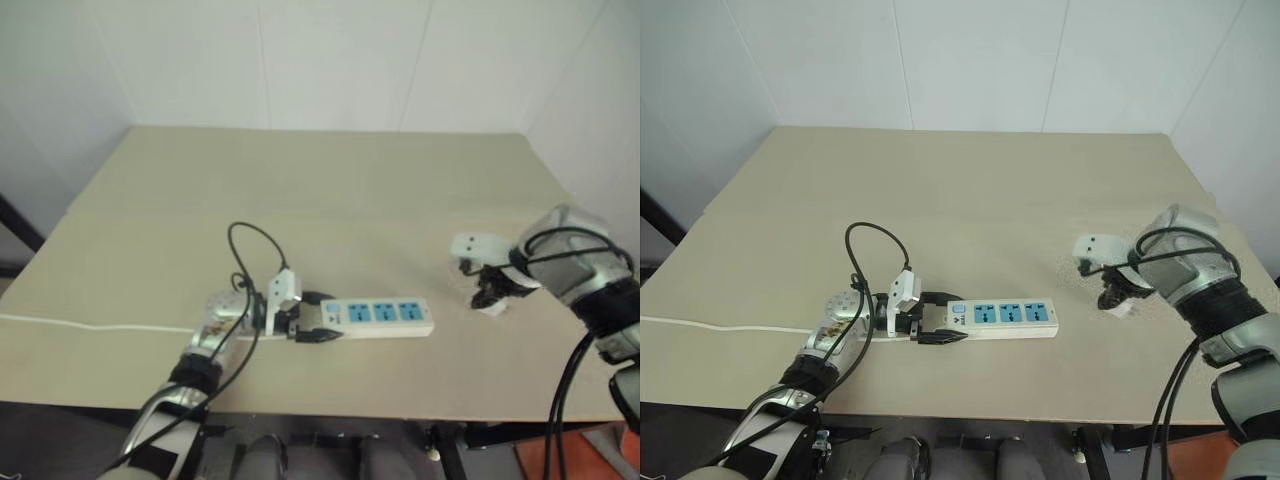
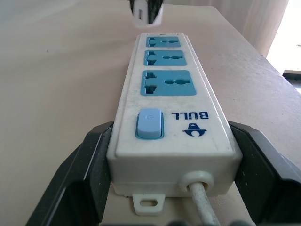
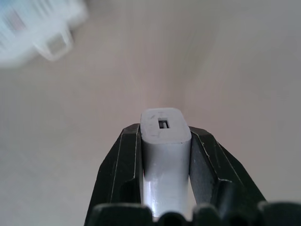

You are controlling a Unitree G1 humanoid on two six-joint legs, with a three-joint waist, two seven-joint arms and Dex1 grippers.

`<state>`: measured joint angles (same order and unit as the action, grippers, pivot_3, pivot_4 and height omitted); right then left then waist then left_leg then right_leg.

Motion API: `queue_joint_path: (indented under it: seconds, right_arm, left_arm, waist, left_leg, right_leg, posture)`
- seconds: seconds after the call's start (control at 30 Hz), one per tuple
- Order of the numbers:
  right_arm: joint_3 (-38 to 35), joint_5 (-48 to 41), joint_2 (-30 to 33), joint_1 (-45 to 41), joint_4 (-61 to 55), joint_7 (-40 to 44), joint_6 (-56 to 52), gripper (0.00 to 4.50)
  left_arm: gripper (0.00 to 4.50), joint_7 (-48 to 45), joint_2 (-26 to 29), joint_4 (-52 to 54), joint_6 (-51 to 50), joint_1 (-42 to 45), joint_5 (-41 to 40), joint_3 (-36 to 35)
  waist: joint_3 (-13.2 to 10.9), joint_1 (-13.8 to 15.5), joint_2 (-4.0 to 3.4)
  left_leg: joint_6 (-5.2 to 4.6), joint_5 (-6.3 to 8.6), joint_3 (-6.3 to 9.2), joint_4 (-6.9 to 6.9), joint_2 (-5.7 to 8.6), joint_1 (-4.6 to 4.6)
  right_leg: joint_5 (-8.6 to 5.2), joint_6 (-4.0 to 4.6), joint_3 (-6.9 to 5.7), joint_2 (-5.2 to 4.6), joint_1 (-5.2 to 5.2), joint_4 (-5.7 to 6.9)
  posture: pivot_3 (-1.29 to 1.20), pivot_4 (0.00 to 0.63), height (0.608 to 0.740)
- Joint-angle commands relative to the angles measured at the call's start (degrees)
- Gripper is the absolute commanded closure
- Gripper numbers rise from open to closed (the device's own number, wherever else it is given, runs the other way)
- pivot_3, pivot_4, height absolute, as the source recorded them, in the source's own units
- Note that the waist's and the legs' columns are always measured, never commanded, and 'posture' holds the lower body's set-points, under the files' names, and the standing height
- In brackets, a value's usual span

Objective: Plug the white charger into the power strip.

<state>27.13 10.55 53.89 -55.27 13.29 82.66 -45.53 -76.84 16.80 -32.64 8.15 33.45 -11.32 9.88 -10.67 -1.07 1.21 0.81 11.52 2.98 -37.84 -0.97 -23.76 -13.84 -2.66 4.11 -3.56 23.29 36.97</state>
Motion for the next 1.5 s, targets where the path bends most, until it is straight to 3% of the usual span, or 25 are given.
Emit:
queue_joint_path:
  seconds: [0.03, 0.23, 0.5, 0.77, 1.5]
  right_arm:
    - [-12.0, -8.5, -4.4, -1.3, -5.0, -3.6, -3.2, 3.39]
    - [-27.2, -26.5, -15.8, 9.5, -11.5, -4.2, -0.3, 3.39]
    - [-31.5, -34.8, -27.5, 20.6, -6.6, -4.1, 19.2, 3.39]
    - [-29.2, -33.6, -31.5, 19.7, 5.5, -2.5, 33.2, 3.39]
    - [-26.4, -31.4, -32.0, 19.8, 14.3, -1.4, 43.4, 3.39]
  left_arm:
    - [1.24, -0.9, 0.0, -0.8, 2.1, 1.1, 0.7, 0.8]
    - [1.24, 0.0, -0.5, -2.9, 4.9, 1.7, 1.1, 0.6]
    - [1.24, -1.7, 0.5, -3.5, 6.8, 1.2, 2.1, 1.8]
    - [1.24, -2.6, 0.9, -6.5, 8.5, 2.8, 1.9, 1.2]
    - [1.24, -5.3, 0.7, -11.5, 9.6, 5.9, 2.1, 1.0]
  waist:
    - [0.0, 0.0, 0.00]
    - [0.0, 0.4, 0.08]
    - [0.0, 0.1, 0.06]
    - [0.0, -0.2, 0.06]
    - [0.0, -1.0, 0.05]
  left_leg:
    - [0.00, 0.00, 0.02, 0.00, -0.01, 0.01]
    - [0.00, 0.00, 0.16, 0.01, 0.00, 0.00]
    - [0.00, -0.01, 0.12, -0.01, 0.01, 0.11]
    - [0.00, -0.01, 0.11, 0.00, 0.00, 0.16]
    - [0.00, -0.01, 0.13, 0.00, 0.00, 0.17]
  right_leg:
    - [0.00, 0.01, -0.01, 0.01, -0.01, 0.02]
    - [0.01, 0.02, -0.12, 0.02, -0.12, -0.03]
    - [0.04, 0.03, -0.09, 0.02, -0.13, 0.10]
    - [0.04, 0.03, -0.08, 0.05, -0.15, 0.10]
    - [0.03, 0.03, -0.07, 0.05, -0.17, 0.11]
  posture:
    - [0.00, 0.150, 0.740]
    - [0.00, 0.150, 0.740]
    - [0.00, 0.150, 0.740]
    - [0.00, 0.150, 0.740]
    - [0.00, 0.150, 0.740]
